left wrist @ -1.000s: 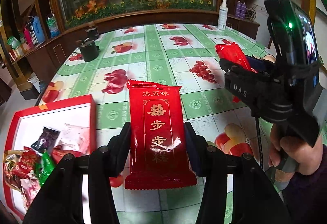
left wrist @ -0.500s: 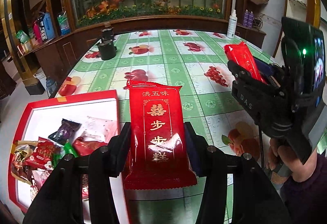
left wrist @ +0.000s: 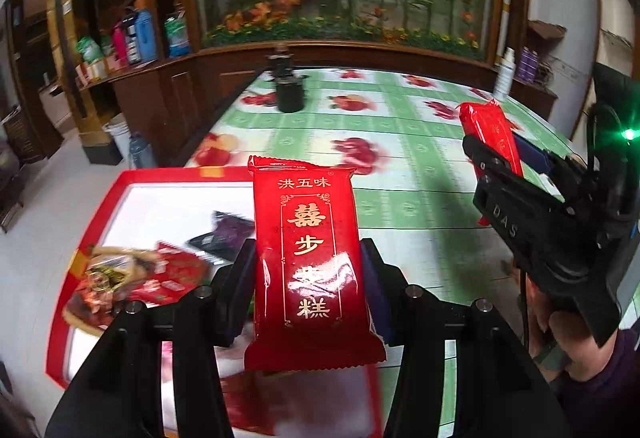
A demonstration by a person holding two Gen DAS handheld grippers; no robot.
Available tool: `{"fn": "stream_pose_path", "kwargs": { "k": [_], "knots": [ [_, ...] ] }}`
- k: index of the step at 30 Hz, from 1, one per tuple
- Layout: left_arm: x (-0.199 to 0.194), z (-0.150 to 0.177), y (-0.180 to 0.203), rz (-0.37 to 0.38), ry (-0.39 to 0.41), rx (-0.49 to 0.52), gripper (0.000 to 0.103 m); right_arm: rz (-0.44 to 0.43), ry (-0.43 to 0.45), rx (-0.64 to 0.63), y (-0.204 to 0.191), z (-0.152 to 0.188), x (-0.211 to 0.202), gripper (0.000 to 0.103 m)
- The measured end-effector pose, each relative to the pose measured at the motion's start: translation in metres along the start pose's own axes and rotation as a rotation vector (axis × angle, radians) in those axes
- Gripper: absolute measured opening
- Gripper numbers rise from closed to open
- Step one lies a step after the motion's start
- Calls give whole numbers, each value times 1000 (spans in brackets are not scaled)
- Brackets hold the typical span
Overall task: Organize snacks
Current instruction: 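Carry the long red packet with left tool while right tool carries its red packet to box, then open left tool over the white box while right tool releases its red packet there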
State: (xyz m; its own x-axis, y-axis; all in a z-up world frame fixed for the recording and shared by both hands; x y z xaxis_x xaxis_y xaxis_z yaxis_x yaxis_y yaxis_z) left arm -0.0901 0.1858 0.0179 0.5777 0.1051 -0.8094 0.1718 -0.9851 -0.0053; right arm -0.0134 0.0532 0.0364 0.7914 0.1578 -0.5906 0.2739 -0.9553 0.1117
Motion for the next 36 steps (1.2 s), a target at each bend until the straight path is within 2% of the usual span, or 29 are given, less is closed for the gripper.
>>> {"fn": "stream_pose_path", "kwargs": {
  "k": [8,15,20,27,33,34,36],
  "knots": [
    [1,7,-50,-57,12,-76,48,-109,-13,-86,-88,0,1,47],
    [4,14,-78,-82,11,-122,48,-166,-52,-137,-136,5,6,47],
    [9,15,-91,-91,7,-143,48,-168,-79,-172,-151,11,13,47],
    [15,18,-96,-97,-7,-145,48,-185,-109,-145,-146,13,19,47],
    [22,19,-96,-118,-24,-148,49,-165,-129,-193,-150,16,22,49],
    [22,18,-96,-127,-25,-147,49,-150,-120,-211,-151,17,20,48],
    [21,17,-96,-144,-26,-145,59,-132,-103,-232,-153,17,17,52]
  ]
}}
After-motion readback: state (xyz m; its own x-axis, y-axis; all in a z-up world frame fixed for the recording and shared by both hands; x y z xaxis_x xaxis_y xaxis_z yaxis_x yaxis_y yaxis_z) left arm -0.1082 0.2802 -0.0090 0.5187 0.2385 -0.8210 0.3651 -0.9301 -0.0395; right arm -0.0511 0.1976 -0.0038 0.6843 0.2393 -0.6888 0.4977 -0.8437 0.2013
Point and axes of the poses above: each gripper's, at about its wrist camera, not at the fingertips, and x roughly the way its jaws point, y to its right, z to its underside, the point moved 8 cm from there along x, roughly the way its jaws point, and after that the axes turned 14 degrees about -y, right-handed, at the moved point
